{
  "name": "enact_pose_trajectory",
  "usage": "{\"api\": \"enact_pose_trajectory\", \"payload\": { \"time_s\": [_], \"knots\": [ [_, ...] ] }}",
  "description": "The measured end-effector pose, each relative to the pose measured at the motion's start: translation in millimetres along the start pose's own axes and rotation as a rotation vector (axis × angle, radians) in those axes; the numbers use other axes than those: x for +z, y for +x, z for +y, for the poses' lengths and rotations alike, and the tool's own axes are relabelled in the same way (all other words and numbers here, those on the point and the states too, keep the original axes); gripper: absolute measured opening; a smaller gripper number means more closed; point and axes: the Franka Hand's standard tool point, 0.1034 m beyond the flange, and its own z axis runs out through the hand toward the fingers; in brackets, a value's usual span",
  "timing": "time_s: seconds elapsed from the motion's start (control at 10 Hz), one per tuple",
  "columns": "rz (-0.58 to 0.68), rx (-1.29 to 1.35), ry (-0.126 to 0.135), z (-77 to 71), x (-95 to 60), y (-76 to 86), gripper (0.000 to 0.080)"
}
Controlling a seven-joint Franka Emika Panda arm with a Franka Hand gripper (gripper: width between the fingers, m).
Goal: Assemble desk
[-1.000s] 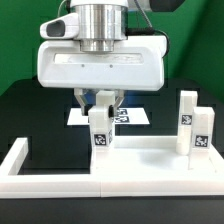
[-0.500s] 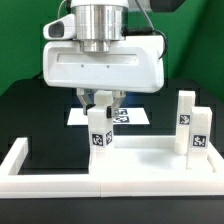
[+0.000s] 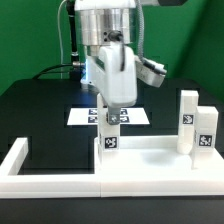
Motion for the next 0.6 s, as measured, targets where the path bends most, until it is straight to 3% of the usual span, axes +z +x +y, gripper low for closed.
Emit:
{"api": "enact_pose_trajectory", "payload": {
  "time_s": [0.1,0.3,0.6],
  "knots": [
    [0.006,0.199,0.011,-2.1,0.4,-4.3,0.0291],
    [0.014,0.357,0.014,-1.9,0.3,-4.9,0.0291],
    [0.015,0.500,0.044,1.3,0.2,-4.0,0.0291]
  ]
}}
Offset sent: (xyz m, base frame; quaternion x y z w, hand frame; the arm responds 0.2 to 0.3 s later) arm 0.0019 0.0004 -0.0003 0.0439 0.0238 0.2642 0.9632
